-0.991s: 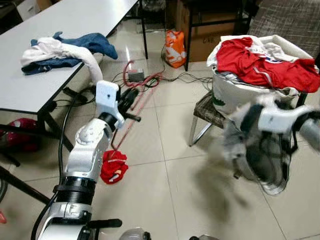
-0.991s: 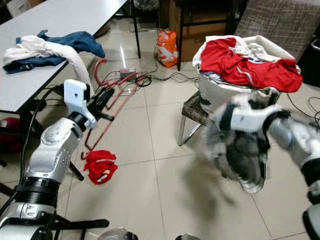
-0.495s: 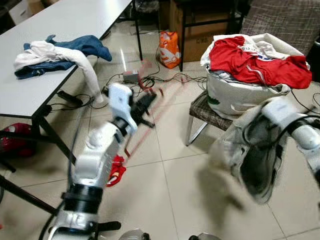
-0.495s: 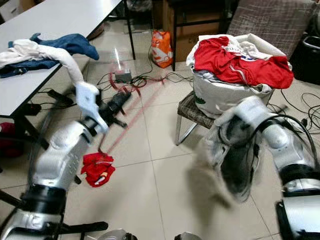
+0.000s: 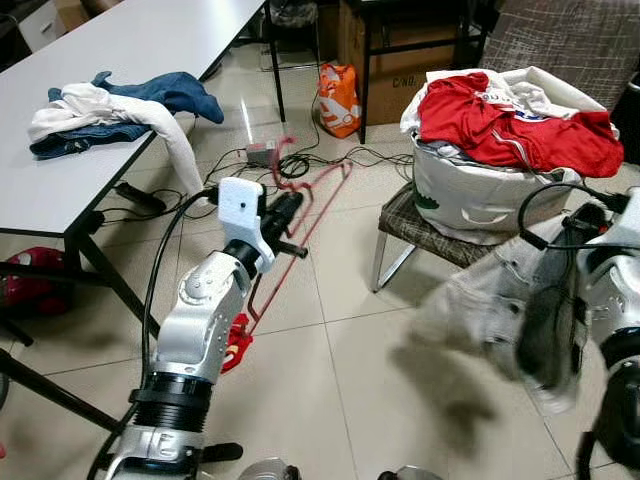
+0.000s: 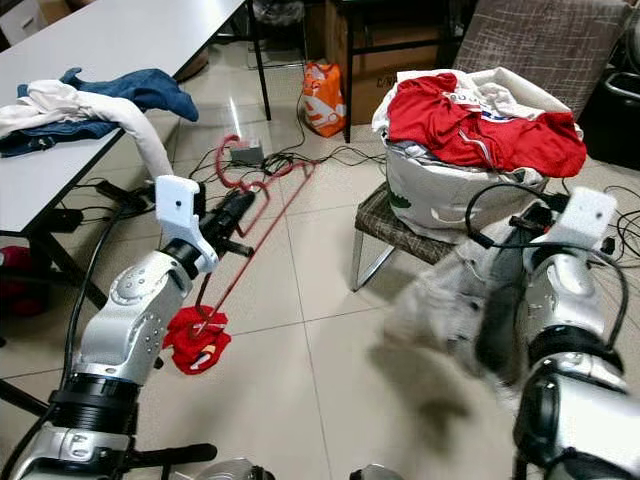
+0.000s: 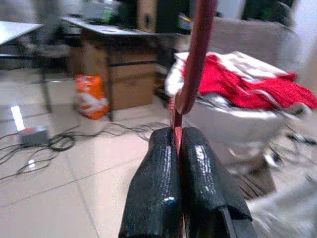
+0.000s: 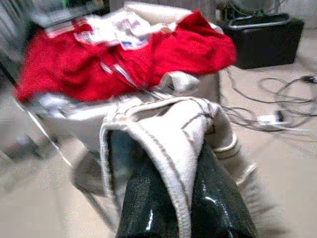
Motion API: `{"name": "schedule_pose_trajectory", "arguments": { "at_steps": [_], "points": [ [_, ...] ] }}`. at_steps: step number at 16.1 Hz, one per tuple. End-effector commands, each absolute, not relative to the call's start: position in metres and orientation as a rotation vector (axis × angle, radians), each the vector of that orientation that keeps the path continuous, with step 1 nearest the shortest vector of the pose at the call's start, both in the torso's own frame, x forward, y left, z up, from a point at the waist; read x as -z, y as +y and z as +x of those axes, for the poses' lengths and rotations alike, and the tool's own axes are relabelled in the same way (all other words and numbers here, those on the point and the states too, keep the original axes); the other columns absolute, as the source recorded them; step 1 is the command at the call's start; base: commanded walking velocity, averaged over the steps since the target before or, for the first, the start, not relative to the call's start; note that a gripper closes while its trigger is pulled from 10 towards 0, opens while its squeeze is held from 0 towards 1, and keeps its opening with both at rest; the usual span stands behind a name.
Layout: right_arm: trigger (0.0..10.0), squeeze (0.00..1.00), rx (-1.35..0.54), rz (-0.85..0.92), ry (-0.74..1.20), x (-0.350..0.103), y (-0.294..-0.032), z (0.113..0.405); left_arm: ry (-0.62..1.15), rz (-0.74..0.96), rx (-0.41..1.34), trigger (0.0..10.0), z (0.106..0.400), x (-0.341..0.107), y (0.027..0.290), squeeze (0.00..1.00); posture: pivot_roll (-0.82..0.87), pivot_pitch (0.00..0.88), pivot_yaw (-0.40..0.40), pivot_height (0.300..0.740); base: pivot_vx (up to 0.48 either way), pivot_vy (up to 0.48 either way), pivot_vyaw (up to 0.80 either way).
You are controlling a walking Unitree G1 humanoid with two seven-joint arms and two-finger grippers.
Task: Hang hanger
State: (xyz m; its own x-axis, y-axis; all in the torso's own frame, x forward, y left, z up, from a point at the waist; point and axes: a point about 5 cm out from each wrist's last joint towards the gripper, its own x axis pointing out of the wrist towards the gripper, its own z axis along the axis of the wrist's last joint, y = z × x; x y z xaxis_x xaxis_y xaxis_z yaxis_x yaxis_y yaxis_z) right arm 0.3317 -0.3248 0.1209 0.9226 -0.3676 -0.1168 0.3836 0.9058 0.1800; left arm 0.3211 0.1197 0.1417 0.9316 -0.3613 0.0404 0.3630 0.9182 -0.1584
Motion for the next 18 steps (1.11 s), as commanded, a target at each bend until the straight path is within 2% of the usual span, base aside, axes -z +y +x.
{"name": "schedule_pose_trajectory", "arguments": {
  "at_steps": [1, 3, 4, 6, 8, 10, 13, 17, 18],
  "points": [
    [0.0, 0.0, 0.374, 0.242, -0.045, -0.143, -0.322, 0.337, -0.02, -0.179, 0.291, 10.0, 0.326, -0.145, 0.123, 0.0, -0.07, 0.0, 0.068, 0.74, 0.0, 0.0, 0.0],
    [0.0, 0.0, 0.345, 0.262, -0.066, -0.143, -0.309, 0.338, 0.004, -0.22, 0.24, 10.0, 0.325, -0.138, 0.118, 0.0, -0.08, 0.0, 0.068, 0.74, 0.0, 0.0, 0.0],
    [0.0, 0.0, 0.294, 0.274, -0.074, -0.145, -0.295, 0.341, 0.026, -0.225, 0.251, 10.0, 0.322, -0.133, 0.107, 0.0, -0.08, 0.0, 0.07, 0.74, 0.0, 0.0, 0.0],
    [0.0, 0.0, 0.246, 0.251, -0.067, -0.149, -0.291, 0.343, 0.008, -0.172, 0.298, 10.0, 0.32, -0.133, 0.101, 0.0, -0.08, 0.0, 0.069, 0.74, 0.0, 0.0, 0.0],
    [0.0, 0.0, 0.224, 0.212, -0.065, -0.154, -0.293, 0.344, -0.007, -0.147, 0.353, 10.0, 0.32, -0.135, 0.099, 0.0, -0.08, 0.0, 0.07, 0.74, 0.0, 0.0, 0.0],
    [0.0, 0.0, 0.153, 0.075, -0.082, -0.178, -0.304, 0.348, -0.064, -0.078, 0.519, 10.0, 0.326, -0.152, 0.103, 0.0, -0.08, 0.0, 0.067, 0.74, 0.0, 0.0, 0.0],
    [0.0, 0.0, 0.154, -0.018, -0.101, -0.196, -0.314, 0.351, -0.092, -0.06, 0.547, 10.0, 0.332, -0.166, 0.11, 0.0, -0.08, 0.0, 0.063, 0.74, 0.0, 0.0, 0.0],
    [0.0, 0.0, 0.242, -0.081, -0.151, -0.217, -0.326, 0.356, -0.107, -0.172, 0.652, 10.0, 0.327, -0.181, 0.107, 0.0, -0.07, 0.0, 0.056, 0.74, 0.0, 0.0, 0.0],
    [0.0, 0.0, 0.247, -0.104, -0.16, -0.22, -0.319, 0.362, -0.097, -0.259, 0.756, 10.0, 0.317, -0.185, 0.099, 0.0, -0.07, 0.0, 0.055, 0.74, 0.0, 0.0, 0.0]
  ]
}}
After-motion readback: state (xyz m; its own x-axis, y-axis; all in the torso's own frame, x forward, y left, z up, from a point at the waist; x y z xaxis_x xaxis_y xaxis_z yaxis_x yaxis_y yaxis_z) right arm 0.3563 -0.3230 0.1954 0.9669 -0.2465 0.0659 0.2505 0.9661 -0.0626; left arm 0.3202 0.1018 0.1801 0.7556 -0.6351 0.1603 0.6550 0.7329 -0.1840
